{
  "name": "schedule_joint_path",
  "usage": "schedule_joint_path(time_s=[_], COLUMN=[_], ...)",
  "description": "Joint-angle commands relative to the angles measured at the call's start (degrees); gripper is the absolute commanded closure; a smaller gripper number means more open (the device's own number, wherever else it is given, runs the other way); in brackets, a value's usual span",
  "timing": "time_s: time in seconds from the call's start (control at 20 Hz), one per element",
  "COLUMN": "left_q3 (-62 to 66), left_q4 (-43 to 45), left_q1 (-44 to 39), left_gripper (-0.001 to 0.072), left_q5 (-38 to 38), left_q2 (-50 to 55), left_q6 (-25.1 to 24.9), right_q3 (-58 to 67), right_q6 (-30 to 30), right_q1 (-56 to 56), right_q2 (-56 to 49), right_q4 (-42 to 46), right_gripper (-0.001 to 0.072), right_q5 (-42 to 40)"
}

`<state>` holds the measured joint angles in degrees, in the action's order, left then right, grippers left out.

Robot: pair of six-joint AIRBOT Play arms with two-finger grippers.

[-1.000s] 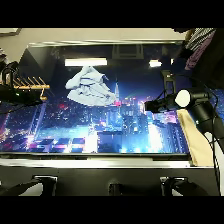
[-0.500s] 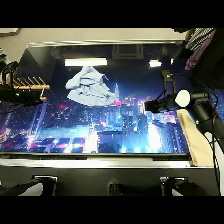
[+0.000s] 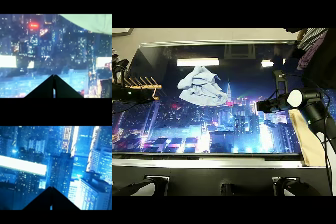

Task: Fold the clothes and pants, and hang the long-sleeved shirts on hangers.

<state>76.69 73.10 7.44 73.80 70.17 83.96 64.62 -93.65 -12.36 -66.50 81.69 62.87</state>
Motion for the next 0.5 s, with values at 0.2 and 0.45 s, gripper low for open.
schedule_joint_path(time_s=[0.2, 0.45], left_q3=[0.00, 8.83], left_q4=[-0.22, -0.59], left_q1=[-0.15, -5.86], left_gripper=[0.0210, -0.0013], left_q5=[-4.66, -11.17], left_q2=[0.52, 11.61], left_q6=[1.31, 1.51], right_q3=[0.04, 0.04], right_q6=[-0.22, -0.20], right_q1=[-0.04, -0.04], right_q2=[-0.04, -0.04], right_q4=[-0.09, -0.24], right_gripper=[0.0672, 0.0644], right_q5=[0.31, 1.81])
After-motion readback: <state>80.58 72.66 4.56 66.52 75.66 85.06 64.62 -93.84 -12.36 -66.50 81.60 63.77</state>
